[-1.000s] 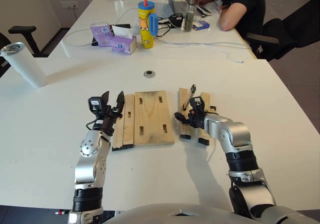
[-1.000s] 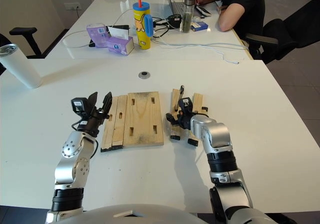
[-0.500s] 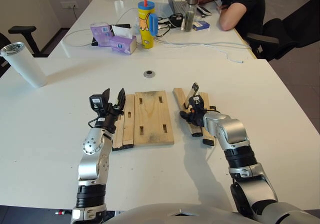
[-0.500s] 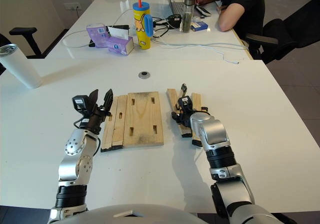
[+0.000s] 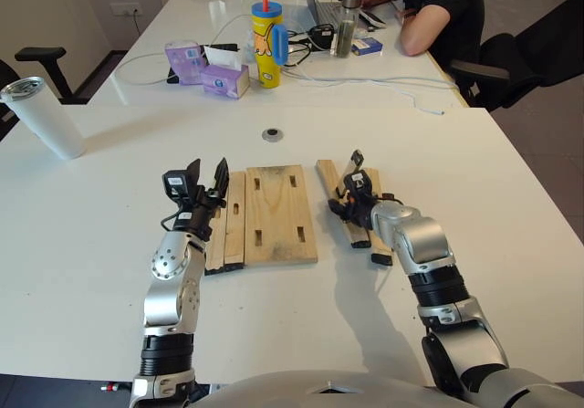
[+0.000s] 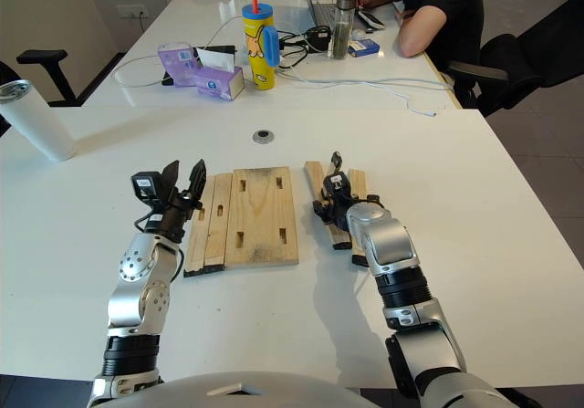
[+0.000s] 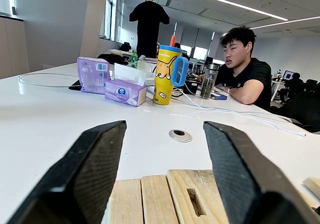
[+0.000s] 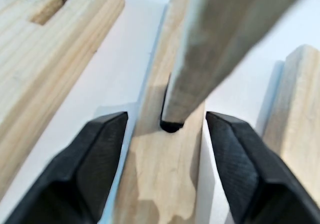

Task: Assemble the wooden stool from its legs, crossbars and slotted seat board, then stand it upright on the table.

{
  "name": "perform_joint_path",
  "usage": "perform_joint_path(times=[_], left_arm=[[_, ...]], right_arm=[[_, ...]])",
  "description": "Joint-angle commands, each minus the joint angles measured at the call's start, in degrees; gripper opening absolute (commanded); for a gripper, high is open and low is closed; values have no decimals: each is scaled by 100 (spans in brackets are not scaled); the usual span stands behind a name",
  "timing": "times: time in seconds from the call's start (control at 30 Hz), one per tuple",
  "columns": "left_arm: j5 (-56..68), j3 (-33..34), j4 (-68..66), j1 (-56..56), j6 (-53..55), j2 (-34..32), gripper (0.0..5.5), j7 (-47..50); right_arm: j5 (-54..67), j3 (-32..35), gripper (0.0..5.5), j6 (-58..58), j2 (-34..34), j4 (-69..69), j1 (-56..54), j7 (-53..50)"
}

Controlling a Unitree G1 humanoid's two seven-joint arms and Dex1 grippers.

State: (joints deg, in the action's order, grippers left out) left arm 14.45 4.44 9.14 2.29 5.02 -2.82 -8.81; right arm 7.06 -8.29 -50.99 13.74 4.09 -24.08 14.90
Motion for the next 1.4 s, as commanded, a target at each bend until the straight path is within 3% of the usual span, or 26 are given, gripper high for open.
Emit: perform_joint_path(times=[0.03, 0.4, 0.93, 1.27, 1.4], left_arm=[[-22, -16, -57, 91, 17, 1, 287, -5], [-21, -28, -60, 59, 29, 15, 287, -22], [494, -13, -115, 232, 383, 147, 287, -185], [4014, 551, 434, 689, 2089, 1079, 287, 93], [4289, 455, 345, 866, 2182, 1000, 347, 226]], right_arm=[[-74, -60, 233, 3, 70, -32, -28, 97], [-96, -119, 220, -95, 143, 0, 65, 163], [-182, -76, 220, 980, 108, -375, 12, 330], [-206, -368, 220, 2300, 308, -909, -205, 1229], [-232, -442, 216, 2582, 282, -1042, -182, 1376]])
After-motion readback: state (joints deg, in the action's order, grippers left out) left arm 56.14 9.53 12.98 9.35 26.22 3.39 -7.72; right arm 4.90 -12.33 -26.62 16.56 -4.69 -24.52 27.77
